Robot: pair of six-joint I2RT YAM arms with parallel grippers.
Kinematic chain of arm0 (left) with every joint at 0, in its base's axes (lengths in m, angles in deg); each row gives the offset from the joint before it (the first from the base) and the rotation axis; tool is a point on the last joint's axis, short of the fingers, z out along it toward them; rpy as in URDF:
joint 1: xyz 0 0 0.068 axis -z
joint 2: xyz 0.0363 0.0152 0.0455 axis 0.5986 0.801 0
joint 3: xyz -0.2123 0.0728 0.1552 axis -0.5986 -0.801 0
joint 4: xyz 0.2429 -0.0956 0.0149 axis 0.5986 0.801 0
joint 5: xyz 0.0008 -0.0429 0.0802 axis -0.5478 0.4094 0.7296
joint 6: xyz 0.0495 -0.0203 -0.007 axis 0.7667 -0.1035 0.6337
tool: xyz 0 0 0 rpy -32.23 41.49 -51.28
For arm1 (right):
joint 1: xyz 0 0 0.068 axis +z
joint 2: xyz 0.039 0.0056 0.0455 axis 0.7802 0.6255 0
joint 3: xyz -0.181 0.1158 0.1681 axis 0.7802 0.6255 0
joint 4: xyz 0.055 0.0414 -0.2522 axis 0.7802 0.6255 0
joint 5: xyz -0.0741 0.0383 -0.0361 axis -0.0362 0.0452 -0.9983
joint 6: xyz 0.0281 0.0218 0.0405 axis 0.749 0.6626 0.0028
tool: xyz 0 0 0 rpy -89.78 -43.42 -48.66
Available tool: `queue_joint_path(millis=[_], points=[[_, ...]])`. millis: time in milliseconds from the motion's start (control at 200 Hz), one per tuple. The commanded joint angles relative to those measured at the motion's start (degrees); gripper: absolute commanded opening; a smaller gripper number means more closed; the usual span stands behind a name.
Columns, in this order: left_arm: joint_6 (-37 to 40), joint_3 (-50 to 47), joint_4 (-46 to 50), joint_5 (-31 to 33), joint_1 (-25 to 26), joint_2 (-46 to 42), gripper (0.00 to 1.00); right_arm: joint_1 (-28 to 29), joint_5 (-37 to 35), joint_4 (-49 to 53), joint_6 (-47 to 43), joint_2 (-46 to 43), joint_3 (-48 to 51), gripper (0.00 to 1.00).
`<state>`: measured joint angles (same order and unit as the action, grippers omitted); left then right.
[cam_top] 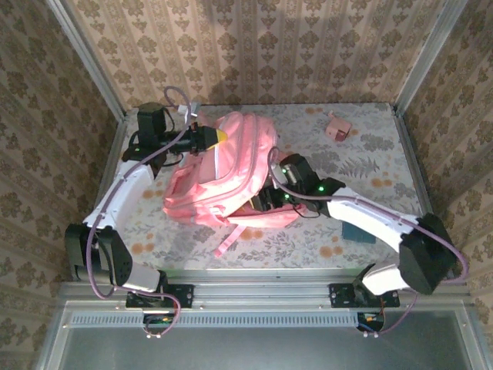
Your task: Pack the student bag
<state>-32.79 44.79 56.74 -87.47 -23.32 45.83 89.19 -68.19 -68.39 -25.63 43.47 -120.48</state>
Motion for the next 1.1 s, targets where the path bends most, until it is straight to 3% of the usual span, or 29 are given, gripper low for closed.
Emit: queue_joint_path(millis=[0, 180, 305, 485, 700, 770, 840, 925, 1095], points=[[-3.3, 1.2, -15.0, -6.0, 0.9, -2.8, 0.00, 0.6, 8.1, -9.7, 4.2, 6.6, -4.7, 0.70], [-5.3, 0.0, -17.7, -5.8, 1.2, -3.2, 0.00, 2.9, 11.0, -16.9, 11.2, 17.0, -10.9, 0.76], [-5.8, -0.5, -18.6, -5.3, 1.1, -3.0, 0.00, 3.5, 11.5, -29.4, 18.3, 20.5, -9.7, 1.00], [-5.9, -0.8, -18.6, -4.8, 0.2, -3.0, 0.00, 3.5, 12.0, -33.7, 20.0, 20.7, -8.3, 1.00], [-6.0, -1.5, -18.3, -2.9, -1.3, -3.0, 0.00, 3.2, 10.7, -31.5, 16.0, 15.5, -5.4, 1.00], [-6.4, -1.8, -18.4, -2.2, -1.9, -3.1, 0.00, 2.8, 7.7, -28.0, 14.9, 13.8, -4.7, 1.00], [-6.6, -2.4, -18.5, -1.4, -2.3, -3.6, 0.00, 2.6, -0.8, -21.7, 13.1, 11.4, -3.9, 1.00], [-6.1, -3.3, -17.6, 0.0, -2.7, -4.0, 0.00, 2.7, -6.4, -23.7, 12.6, 7.2, 0.9, 1.00], [-7.4, -5.9, -19.2, 2.1, -3.9, -4.5, 0.00, 2.7, -9.5, -21.5, 10.2, 0.1, 4.7, 1.00]])
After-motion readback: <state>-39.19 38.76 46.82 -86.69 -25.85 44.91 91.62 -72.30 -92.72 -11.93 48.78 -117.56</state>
